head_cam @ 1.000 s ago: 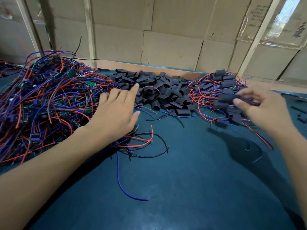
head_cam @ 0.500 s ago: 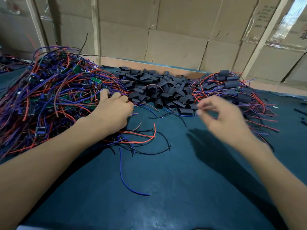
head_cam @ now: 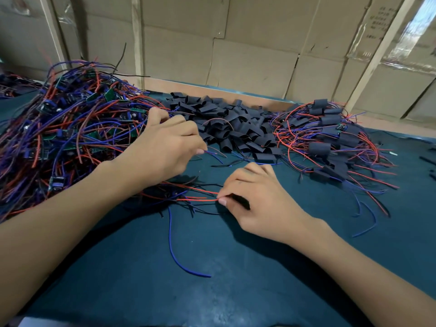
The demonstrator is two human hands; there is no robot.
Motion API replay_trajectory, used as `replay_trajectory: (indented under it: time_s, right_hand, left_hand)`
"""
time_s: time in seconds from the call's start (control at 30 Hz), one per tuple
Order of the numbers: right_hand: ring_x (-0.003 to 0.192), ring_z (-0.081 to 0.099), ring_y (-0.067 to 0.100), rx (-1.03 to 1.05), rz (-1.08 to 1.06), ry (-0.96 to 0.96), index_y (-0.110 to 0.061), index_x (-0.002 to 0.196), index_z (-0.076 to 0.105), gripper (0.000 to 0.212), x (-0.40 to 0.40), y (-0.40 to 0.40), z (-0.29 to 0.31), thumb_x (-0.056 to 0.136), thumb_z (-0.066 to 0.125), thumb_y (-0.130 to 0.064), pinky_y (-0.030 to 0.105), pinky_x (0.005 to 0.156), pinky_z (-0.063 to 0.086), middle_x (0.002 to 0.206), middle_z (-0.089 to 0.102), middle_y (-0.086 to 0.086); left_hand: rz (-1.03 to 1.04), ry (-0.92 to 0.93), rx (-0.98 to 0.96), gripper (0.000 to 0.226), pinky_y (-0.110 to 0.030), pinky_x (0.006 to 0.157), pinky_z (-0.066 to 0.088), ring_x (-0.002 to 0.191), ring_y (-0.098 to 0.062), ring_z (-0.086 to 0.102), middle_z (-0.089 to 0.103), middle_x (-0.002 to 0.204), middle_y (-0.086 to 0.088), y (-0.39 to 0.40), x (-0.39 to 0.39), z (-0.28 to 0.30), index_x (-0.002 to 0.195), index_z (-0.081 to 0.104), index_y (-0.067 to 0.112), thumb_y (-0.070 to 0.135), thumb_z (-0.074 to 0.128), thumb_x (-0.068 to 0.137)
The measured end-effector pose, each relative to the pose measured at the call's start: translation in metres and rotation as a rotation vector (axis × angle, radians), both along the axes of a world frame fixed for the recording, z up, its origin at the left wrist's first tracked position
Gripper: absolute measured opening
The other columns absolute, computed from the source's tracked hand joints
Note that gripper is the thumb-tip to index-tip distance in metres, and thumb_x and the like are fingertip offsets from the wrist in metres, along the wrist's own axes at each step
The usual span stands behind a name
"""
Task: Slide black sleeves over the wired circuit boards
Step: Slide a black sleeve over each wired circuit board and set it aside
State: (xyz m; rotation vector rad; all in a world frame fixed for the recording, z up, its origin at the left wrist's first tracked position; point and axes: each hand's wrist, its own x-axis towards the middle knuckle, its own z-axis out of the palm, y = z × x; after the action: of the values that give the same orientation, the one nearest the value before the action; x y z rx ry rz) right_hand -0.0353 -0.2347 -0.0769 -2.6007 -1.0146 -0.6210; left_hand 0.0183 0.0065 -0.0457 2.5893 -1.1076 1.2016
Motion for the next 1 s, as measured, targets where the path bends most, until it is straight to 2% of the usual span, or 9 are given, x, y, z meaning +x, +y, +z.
replay_trajectory:
  time_s: [0.17, 0.27, 0.37, 0.47, 0.57, 0.67, 0.83, 0.9, 1.0]
  right_hand:
    - [0.111, 0.054, 0.011, 0.335, -0.145, -0.017, -0.027, 0.114, 0.072, 0.035, 0.003, -0.001, 0.005, 0.09, 0.065, -0.051, 0.033, 0.097, 0.032, 0.116, 0.066, -0.016]
    - [0.101, 0.059, 0.0, 0.536, -0.17, 0.04, -0.033, 0.102, 0.067, 0.027, 0.005, 0.002, 0.005, 0.086, 0.066, -0.055, 0.019, 0.095, 0.035, 0.099, 0.068, -0.022]
    - [0.09, 0.066, 0.001, 0.76, -0.128, 0.234, -0.031, 0.1, 0.064, 0.023, 0.008, 0.002, 0.008, 0.084, 0.079, -0.04, 0.007, 0.084, 0.039, 0.09, 0.071, -0.022]
    - [0.094, 0.067, 0.008, 0.666, -0.071, 0.277, -0.032, 0.108, 0.073, 0.023, 0.007, 0.004, 0.008, 0.086, 0.078, -0.036, 0.02, 0.096, 0.039, 0.091, 0.073, -0.02]
    - [0.09, 0.066, 0.005, 0.63, -0.061, 0.201, -0.027, 0.103, 0.079, 0.016, 0.003, 0.004, 0.006, 0.088, 0.074, -0.03, 0.03, 0.094, 0.037, 0.091, 0.075, -0.017]
    - [0.084, 0.065, 0.002, 0.614, -0.063, 0.16, -0.022, 0.097, 0.081, 0.011, 0.0, -0.006, 0.011, 0.09, 0.073, -0.024, 0.031, 0.091, 0.038, 0.089, 0.075, -0.015]
    - [0.079, 0.064, 0.007, 0.682, -0.098, 0.115, -0.016, 0.081, 0.076, 0.006, 0.0, -0.027, 0.016, 0.086, 0.074, -0.014, 0.035, 0.087, 0.04, 0.08, 0.074, -0.009]
    - [0.077, 0.063, 0.012, 0.713, -0.142, 0.142, -0.015, 0.076, 0.073, 0.008, 0.001, -0.03, 0.015, 0.084, 0.073, -0.012, 0.034, 0.087, 0.04, 0.077, 0.072, -0.006]
    - [0.073, 0.058, 0.004, 0.777, -0.187, 0.177, -0.014, 0.073, 0.069, 0.012, 0.003, -0.036, 0.014, 0.084, 0.07, -0.02, 0.026, 0.079, 0.039, 0.075, 0.069, -0.007]
  left_hand:
    - [-0.111, -0.046, 0.006, 0.016, -0.048, 0.086, 0.037, 0.087, -0.028, 0.06, 0.064, 0.092, 0.003, -0.016, -0.013, 0.001, 0.099, 0.072, 0.019, 0.022, 0.057, 0.1]
    - [-0.167, 0.019, -0.03, 0.014, -0.046, 0.08, 0.042, 0.085, -0.029, 0.063, 0.065, 0.094, -0.004, -0.021, -0.016, -0.002, 0.103, 0.073, 0.013, 0.017, 0.06, 0.099]
    - [-0.208, 0.07, -0.084, 0.015, -0.043, 0.077, 0.043, 0.083, -0.029, 0.063, 0.067, 0.094, -0.006, -0.019, -0.013, -0.005, 0.108, 0.073, 0.008, 0.013, 0.065, 0.097]
    - [-0.242, 0.122, -0.13, 0.021, -0.042, 0.079, 0.045, 0.084, -0.027, 0.062, 0.066, 0.095, -0.003, -0.019, -0.012, -0.01, 0.117, 0.068, 0.006, 0.016, 0.063, 0.099]
    - [-0.283, 0.153, -0.173, 0.023, -0.038, 0.084, 0.044, 0.087, -0.022, 0.06, 0.065, 0.095, 0.002, -0.022, -0.009, -0.014, 0.12, 0.066, 0.008, 0.019, 0.062, 0.1]
    - [-0.336, 0.152, -0.172, 0.026, -0.036, 0.085, 0.044, 0.087, -0.018, 0.057, 0.064, 0.097, 0.004, -0.026, -0.009, -0.014, 0.122, 0.066, 0.008, 0.023, 0.061, 0.102]
    - [-0.327, 0.22, -0.178, 0.034, -0.043, 0.083, 0.049, 0.091, -0.018, 0.059, 0.066, 0.103, 0.005, -0.038, -0.016, -0.012, 0.13, 0.062, 0.009, 0.024, 0.064, 0.099]
    - [-0.317, 0.242, -0.157, 0.031, -0.045, 0.08, 0.049, 0.087, -0.021, 0.062, 0.068, 0.099, 0.004, -0.035, -0.015, -0.01, 0.127, 0.065, 0.008, 0.024, 0.063, 0.1]
    - [-0.267, 0.238, -0.074, 0.02, -0.046, 0.075, 0.049, 0.084, -0.024, 0.064, 0.069, 0.093, 0.002, -0.027, -0.014, -0.009, 0.112, 0.073, 0.012, 0.026, 0.064, 0.099]
